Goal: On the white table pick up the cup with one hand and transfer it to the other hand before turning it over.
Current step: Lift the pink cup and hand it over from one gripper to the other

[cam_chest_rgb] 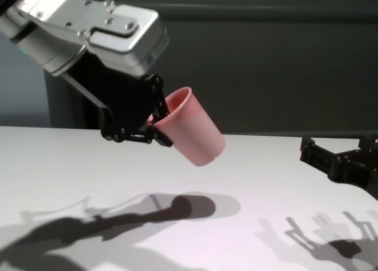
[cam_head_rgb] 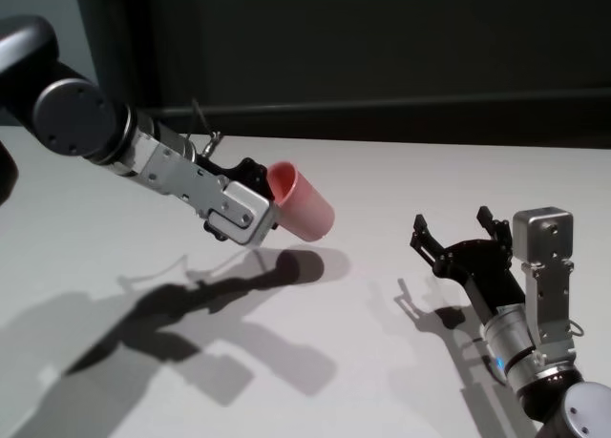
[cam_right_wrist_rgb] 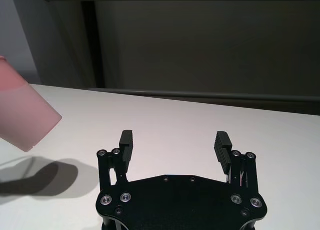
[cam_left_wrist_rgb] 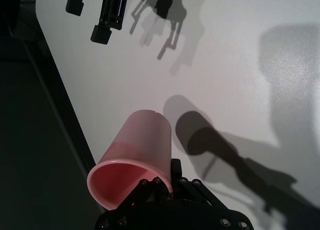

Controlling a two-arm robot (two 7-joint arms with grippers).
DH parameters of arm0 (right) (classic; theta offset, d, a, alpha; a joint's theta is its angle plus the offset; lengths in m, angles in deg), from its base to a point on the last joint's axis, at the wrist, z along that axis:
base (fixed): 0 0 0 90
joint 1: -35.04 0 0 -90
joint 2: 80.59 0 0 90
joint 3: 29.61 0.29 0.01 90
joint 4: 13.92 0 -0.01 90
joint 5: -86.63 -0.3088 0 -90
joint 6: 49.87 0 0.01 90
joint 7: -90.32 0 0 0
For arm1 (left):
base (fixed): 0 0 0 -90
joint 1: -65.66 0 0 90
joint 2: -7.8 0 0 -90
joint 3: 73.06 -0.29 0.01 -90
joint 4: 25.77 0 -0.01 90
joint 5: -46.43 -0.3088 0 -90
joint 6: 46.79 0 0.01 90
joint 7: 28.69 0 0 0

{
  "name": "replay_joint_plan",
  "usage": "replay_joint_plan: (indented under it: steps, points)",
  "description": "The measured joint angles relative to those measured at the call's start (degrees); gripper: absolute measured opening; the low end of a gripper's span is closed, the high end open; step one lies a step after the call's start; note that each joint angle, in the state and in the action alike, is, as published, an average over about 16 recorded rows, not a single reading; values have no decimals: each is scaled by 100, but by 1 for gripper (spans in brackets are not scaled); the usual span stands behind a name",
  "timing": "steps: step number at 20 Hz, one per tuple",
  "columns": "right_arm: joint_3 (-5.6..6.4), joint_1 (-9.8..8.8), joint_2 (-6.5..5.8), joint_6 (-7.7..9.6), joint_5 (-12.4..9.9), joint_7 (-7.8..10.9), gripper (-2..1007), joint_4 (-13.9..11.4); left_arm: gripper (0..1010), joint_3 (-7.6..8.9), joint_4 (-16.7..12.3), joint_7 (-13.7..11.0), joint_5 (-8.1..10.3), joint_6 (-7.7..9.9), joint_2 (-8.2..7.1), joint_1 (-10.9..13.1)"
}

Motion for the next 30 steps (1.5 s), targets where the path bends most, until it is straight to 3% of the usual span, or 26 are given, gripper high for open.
replay_joint_plan:
  steps: [9, 15, 21, 30]
  points:
    - [0, 0, 0, 0, 0, 0, 1002, 0, 51, 744, 70, 569, 1363, 357, 3, 385]
    - [0, 0, 0, 0, 0, 0, 1002, 0, 51, 1150, 83, 895, 2131, 565, 81, 667]
    - [0, 0, 0, 0, 0, 0, 1002, 0, 51, 1408, 54, 1075, 2673, 728, 175, 888]
    - [0, 0, 0, 0, 0, 0, 1002, 0, 51, 1648, -13, 1223, 3274, 964, 330, 1134]
